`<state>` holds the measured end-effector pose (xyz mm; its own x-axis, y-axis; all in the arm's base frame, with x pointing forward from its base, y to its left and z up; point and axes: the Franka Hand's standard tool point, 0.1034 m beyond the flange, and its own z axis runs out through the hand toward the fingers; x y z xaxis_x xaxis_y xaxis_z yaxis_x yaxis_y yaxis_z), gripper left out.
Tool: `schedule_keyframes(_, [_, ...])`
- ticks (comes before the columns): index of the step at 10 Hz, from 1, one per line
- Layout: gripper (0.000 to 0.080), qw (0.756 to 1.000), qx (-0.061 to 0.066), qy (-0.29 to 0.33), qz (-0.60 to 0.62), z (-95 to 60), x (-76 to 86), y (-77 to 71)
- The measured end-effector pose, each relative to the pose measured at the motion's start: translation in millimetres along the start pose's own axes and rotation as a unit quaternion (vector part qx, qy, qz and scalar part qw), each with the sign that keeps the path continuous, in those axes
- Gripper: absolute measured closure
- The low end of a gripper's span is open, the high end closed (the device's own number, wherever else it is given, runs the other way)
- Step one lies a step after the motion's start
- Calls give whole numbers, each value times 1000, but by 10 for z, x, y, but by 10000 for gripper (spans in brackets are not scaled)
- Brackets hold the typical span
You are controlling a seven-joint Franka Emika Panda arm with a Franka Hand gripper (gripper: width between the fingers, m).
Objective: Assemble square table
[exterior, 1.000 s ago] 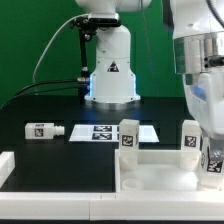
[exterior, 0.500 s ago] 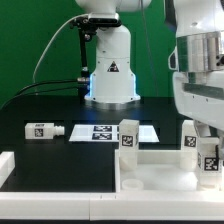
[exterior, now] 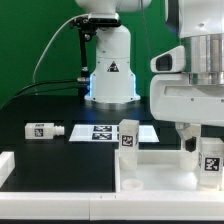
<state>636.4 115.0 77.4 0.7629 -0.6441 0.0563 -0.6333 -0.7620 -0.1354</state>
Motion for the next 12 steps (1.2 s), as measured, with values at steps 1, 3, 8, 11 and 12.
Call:
schedule_keyframes(1, [151,989,-8,13,-145,-30,74,-1])
schedule_keyframes(3, [151,981,-10,18,-194,-30,98,9])
schedule_keyframes(8, [515,997,-9,18,-77,-25,102,19])
schedule_keyframes(11, [515,990,-12,13,138,-22,101,54])
schedule_keyframes(12, [515,970,-12,8,243,-16,106,67])
